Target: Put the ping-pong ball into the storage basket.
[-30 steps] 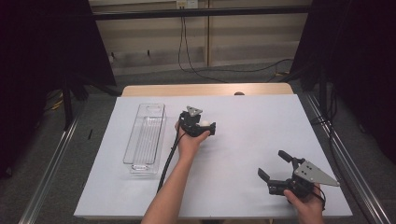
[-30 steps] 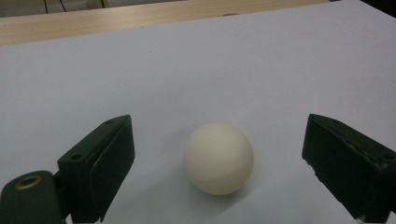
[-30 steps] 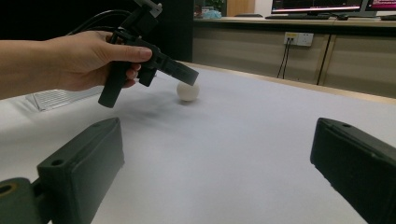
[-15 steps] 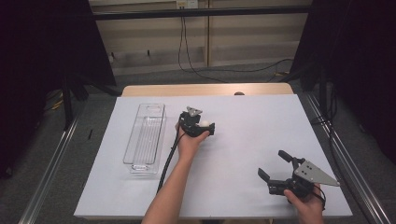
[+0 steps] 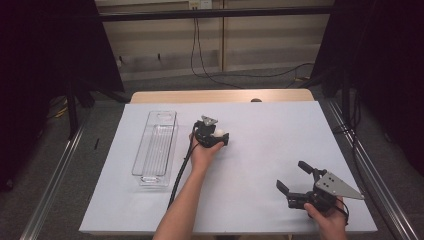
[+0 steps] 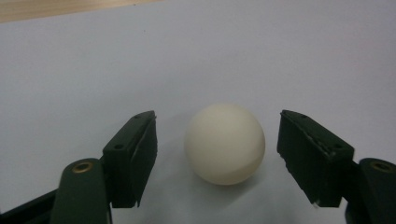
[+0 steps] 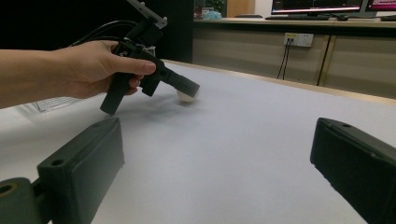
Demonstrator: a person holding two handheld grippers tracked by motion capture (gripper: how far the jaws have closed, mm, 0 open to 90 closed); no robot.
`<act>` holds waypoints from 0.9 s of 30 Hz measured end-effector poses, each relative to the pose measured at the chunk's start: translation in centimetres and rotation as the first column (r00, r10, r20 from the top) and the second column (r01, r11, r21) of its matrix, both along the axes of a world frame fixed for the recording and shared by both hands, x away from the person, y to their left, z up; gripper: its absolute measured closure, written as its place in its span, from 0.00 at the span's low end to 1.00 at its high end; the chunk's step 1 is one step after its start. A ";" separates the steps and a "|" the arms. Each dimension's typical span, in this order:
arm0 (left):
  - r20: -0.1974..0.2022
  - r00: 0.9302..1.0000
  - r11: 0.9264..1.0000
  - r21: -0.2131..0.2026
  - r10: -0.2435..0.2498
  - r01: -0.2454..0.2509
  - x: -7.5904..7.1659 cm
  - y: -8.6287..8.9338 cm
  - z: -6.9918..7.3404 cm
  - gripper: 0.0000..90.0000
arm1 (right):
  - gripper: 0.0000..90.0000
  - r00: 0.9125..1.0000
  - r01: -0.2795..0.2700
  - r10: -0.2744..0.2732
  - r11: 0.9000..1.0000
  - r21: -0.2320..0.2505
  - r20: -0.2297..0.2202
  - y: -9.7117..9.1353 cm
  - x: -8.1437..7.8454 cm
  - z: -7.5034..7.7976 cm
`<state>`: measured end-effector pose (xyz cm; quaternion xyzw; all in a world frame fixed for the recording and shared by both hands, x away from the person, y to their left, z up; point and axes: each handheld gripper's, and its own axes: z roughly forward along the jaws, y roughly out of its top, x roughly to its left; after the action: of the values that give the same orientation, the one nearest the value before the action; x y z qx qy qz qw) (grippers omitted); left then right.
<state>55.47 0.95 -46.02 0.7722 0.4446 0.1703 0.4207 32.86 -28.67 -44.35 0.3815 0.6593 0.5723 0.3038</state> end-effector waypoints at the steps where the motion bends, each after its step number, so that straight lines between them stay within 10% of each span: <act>1: -0.004 1.000 1.000 0.012 -0.008 0.008 0.0 0.0 0.0 0.34 | 0.02 1.000 0.001 -0.001 1.000 -0.001 0.002 0.0 0.0 0.0; 27: -0.057 0.998 1.000 0.014 -0.018 0.019 0.2 -0.3 -0.2 0.57 | 0.02 1.000 0.006 -0.006 1.000 0.003 0.002 -0.1 0.0 0.0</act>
<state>55.70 0.63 -46.20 0.7839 0.4478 0.1476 0.4038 32.88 -28.75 -44.32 0.3836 0.6569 0.5728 0.3054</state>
